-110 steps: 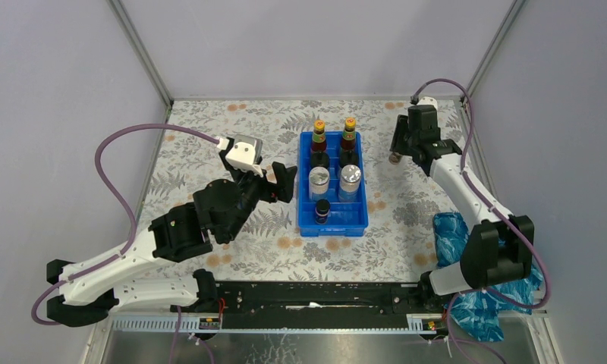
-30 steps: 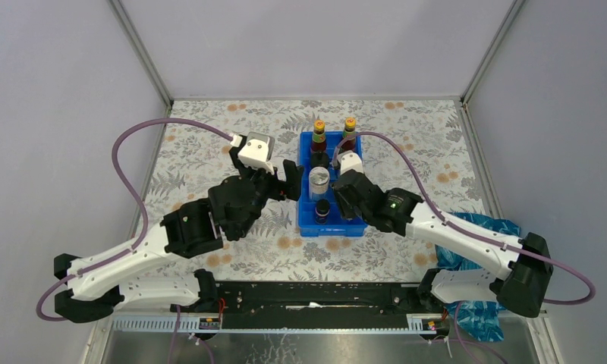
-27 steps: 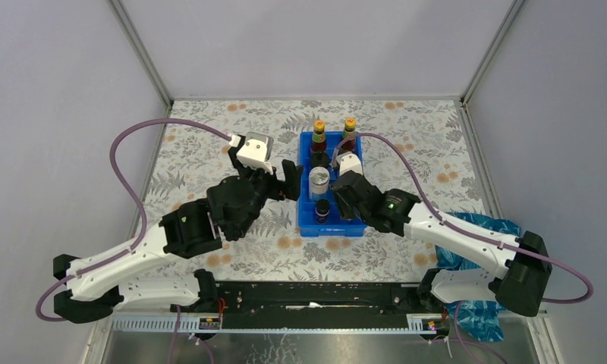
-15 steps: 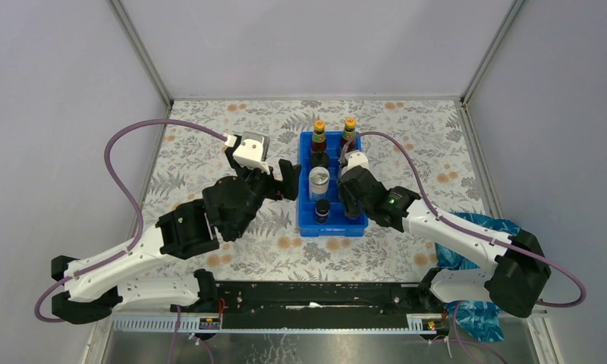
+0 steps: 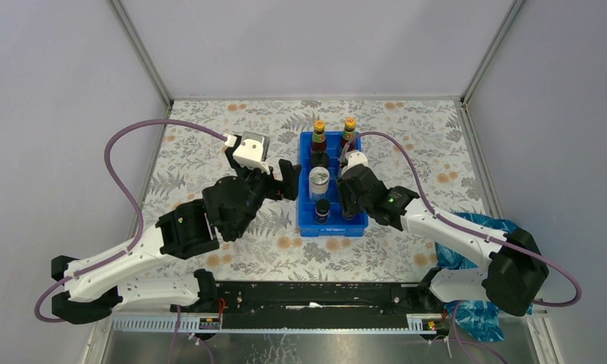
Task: Organize the condiment bottles
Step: Place the bottle in the storage box.
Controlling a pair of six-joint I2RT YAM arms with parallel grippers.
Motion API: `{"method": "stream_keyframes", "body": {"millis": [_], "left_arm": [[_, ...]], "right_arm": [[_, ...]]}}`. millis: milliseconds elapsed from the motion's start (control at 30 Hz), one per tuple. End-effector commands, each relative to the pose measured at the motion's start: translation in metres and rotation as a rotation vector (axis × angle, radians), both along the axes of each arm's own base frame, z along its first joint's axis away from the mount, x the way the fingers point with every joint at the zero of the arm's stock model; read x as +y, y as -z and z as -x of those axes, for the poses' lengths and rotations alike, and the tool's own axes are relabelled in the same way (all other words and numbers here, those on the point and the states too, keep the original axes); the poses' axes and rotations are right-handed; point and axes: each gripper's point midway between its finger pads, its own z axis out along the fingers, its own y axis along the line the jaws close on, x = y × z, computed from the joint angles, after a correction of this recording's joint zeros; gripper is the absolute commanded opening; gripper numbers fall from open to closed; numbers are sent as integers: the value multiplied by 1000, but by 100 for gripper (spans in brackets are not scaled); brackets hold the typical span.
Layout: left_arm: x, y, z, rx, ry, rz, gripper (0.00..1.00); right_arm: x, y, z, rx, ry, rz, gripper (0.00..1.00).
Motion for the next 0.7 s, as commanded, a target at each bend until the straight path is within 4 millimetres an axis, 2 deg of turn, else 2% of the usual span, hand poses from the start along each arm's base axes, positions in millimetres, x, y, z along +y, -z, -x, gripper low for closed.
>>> {"method": "stream_keyframes", "body": {"millis": [0,667], "left_arm": [[1,3,1,-1,-2,-7,90],[-1,8,1,7,0,-11,90]], "right_arm": [[5,-2,-7,-15,11,-49,0],[1,15,-8,7,29,-64,0]]}}
